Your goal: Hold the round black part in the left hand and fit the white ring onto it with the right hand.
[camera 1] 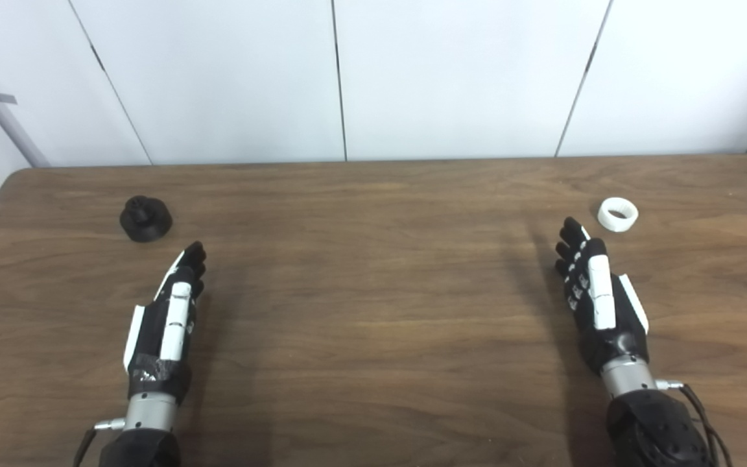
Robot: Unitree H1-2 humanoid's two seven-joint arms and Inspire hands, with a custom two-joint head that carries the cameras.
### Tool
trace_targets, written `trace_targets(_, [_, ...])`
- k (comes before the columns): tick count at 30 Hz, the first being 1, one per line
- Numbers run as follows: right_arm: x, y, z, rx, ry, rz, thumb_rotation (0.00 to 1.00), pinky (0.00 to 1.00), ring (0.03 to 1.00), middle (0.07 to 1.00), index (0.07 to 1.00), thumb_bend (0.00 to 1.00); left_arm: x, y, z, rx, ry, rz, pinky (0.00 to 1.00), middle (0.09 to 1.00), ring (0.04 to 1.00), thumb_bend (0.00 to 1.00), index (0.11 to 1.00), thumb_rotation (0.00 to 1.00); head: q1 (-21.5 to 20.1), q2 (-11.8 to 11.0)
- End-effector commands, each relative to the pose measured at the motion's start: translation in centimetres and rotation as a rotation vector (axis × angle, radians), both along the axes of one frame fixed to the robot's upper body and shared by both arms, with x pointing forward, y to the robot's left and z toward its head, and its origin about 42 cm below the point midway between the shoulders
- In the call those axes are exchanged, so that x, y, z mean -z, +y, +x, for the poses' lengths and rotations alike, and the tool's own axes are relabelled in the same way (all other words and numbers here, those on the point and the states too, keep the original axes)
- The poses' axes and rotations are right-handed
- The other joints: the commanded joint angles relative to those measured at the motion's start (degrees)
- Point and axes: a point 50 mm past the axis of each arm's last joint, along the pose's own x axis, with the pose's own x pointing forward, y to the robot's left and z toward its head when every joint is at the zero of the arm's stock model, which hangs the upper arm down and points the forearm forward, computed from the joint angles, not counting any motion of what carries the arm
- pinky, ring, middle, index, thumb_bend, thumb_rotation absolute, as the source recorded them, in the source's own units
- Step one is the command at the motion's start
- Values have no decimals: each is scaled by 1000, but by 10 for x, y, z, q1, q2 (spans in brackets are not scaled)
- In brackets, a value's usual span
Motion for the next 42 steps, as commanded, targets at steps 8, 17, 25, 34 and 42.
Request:
trace_targets(8, [-16,3,6,-6,-83,8,995,1000,983,981,958,581,-14,6,6,-1,-66,24,1000,972,990,518,954,839,1,3])
trace_targets(17, [-15,4,6,-6,-83,1,1000,1000,982,981,960,571,-14,6,6,2,-64,21,1000,977,991,521,962,836,0,0])
trace_targets(25, [-10,3,4,-9,-81,-4,1000,1000,988,983,959,571,-10,6,4,5,-56,34,1000,985,1000,515,962,858,19,-22])
trace_targets(34, [3,-4,4,-4,-83,-2,1000,1000,985,984,965,589,-3,-4,2,15,-61,33,1000,969,991,483,950,833,82,-72])
trace_targets(42, [10,-12,2,-20,-85,-2,1000,1000,1000,997,981,543,8,-16,0,10,-56,53,1000,979,999,538,926,811,155,-131])
